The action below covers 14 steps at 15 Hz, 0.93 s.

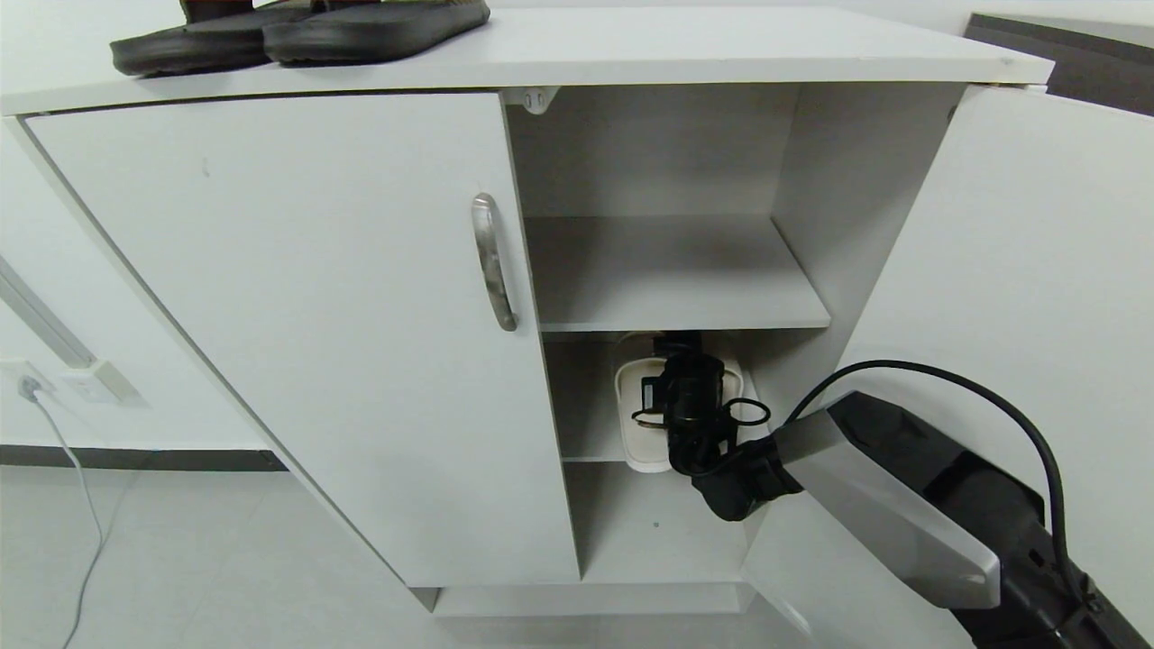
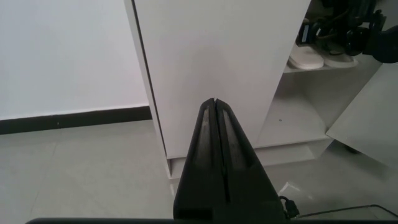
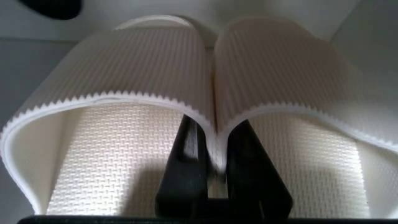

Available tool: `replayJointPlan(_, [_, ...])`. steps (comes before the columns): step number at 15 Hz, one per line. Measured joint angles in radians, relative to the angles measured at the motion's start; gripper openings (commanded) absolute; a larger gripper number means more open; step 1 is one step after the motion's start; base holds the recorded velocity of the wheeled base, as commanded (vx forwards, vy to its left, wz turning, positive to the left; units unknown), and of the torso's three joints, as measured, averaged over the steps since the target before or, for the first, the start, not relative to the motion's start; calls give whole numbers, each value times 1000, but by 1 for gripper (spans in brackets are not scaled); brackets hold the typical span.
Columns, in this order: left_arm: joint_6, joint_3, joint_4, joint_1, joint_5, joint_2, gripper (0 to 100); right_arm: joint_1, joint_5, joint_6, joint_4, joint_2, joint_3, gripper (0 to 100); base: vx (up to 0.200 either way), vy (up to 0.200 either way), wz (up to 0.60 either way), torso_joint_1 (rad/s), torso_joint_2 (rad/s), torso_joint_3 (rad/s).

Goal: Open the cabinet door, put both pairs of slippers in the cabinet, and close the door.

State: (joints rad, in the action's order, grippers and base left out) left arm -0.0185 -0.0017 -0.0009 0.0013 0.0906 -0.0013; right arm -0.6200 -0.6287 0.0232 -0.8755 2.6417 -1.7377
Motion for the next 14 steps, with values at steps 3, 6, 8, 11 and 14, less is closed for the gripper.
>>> replayJointPlan(3, [0, 0, 0, 0, 0, 0, 0, 1, 0, 1, 3, 15, -11, 0, 0, 0, 0, 0, 0, 0])
replayJointPlan(6, [0, 0, 0, 0, 0, 0, 0, 0, 0, 3, 4, 25, -18, 100, 0, 0, 0, 0, 0, 0])
replayJointPlan(8, [0, 0, 0, 0, 0, 0, 0, 1, 0, 3, 1, 26, -13, 100, 0, 0, 0, 0, 0, 0])
replayJointPlan(11, [0, 0, 0, 0, 0, 0, 0, -4, 0, 3, -16, 11, 51, 100, 0, 0, 0, 0, 0, 0])
replayJointPlan(14, [0, 0, 0, 0, 0, 0, 0, -13, 0, 3, -90, -44, 182, 100, 0, 0, 0, 0, 0, 0])
